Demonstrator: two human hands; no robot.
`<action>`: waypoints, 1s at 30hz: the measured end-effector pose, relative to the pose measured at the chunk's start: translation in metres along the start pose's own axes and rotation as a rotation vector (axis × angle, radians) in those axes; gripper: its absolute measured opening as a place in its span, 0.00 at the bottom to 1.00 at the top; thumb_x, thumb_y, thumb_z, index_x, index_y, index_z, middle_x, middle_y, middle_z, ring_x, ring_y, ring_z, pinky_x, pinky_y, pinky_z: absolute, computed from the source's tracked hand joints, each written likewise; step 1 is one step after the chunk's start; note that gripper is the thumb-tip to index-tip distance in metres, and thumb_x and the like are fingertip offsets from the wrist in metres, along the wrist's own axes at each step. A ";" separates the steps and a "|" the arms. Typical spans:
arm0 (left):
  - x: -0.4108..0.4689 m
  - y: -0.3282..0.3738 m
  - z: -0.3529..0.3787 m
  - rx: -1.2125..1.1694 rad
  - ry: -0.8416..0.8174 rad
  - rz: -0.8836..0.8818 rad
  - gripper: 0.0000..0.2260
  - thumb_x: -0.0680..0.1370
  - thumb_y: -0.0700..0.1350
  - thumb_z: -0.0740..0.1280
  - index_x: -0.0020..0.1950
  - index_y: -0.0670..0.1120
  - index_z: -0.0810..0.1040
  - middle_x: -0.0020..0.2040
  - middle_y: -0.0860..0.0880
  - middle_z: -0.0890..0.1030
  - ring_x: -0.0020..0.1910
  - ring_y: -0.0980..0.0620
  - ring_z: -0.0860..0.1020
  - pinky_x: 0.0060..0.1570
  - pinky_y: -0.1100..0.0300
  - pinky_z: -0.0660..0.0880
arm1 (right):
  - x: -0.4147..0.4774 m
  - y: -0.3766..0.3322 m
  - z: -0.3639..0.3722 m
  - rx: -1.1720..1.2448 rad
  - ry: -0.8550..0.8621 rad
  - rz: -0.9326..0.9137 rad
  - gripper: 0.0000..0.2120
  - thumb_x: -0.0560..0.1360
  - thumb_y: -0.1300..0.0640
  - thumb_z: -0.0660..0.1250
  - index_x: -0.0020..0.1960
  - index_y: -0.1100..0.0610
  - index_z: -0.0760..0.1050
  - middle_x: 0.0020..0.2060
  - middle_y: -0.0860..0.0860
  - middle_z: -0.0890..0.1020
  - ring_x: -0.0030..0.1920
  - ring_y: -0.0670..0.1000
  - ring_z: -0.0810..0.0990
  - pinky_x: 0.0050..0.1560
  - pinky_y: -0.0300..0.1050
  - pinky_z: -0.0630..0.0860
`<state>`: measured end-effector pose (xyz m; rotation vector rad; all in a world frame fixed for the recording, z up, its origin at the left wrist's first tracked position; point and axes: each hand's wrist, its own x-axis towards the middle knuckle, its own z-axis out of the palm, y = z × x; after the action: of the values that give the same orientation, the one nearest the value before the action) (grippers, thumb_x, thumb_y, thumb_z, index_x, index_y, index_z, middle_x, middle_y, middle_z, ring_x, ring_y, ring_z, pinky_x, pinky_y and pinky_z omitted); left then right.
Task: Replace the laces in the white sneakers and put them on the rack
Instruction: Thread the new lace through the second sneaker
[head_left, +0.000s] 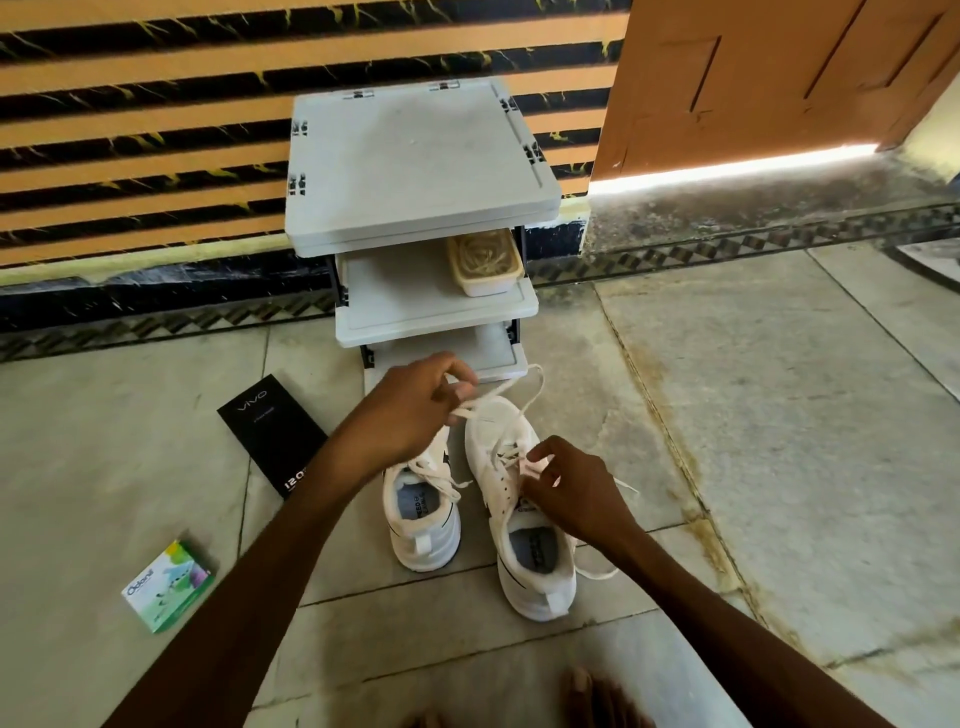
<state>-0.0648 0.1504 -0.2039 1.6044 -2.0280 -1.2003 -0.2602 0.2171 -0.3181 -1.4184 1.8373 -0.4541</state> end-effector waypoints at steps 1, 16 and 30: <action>0.000 -0.006 0.007 0.027 0.001 -0.018 0.05 0.82 0.45 0.63 0.55 0.52 0.77 0.40 0.52 0.80 0.37 0.60 0.78 0.38 0.61 0.70 | -0.001 0.002 -0.002 -0.084 -0.027 -0.014 0.16 0.72 0.48 0.73 0.57 0.50 0.77 0.43 0.46 0.80 0.43 0.46 0.79 0.41 0.39 0.75; 0.021 -0.056 0.095 -0.068 -0.064 -0.137 0.03 0.75 0.46 0.73 0.44 0.47 0.85 0.40 0.54 0.83 0.41 0.57 0.79 0.40 0.66 0.72 | 0.006 0.018 -0.010 0.101 -0.086 0.051 0.09 0.75 0.62 0.65 0.51 0.55 0.82 0.47 0.52 0.83 0.45 0.55 0.83 0.45 0.54 0.82; 0.021 -0.058 0.138 0.001 0.176 -0.284 0.05 0.77 0.50 0.67 0.47 0.52 0.82 0.50 0.51 0.83 0.50 0.49 0.80 0.50 0.56 0.76 | 0.009 0.022 -0.011 0.492 -0.169 0.231 0.10 0.76 0.68 0.64 0.49 0.60 0.83 0.39 0.58 0.81 0.36 0.52 0.78 0.38 0.46 0.79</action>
<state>-0.1252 0.1877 -0.3370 1.9733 -1.7364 -1.1009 -0.2838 0.2139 -0.3284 -0.8741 1.5878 -0.5975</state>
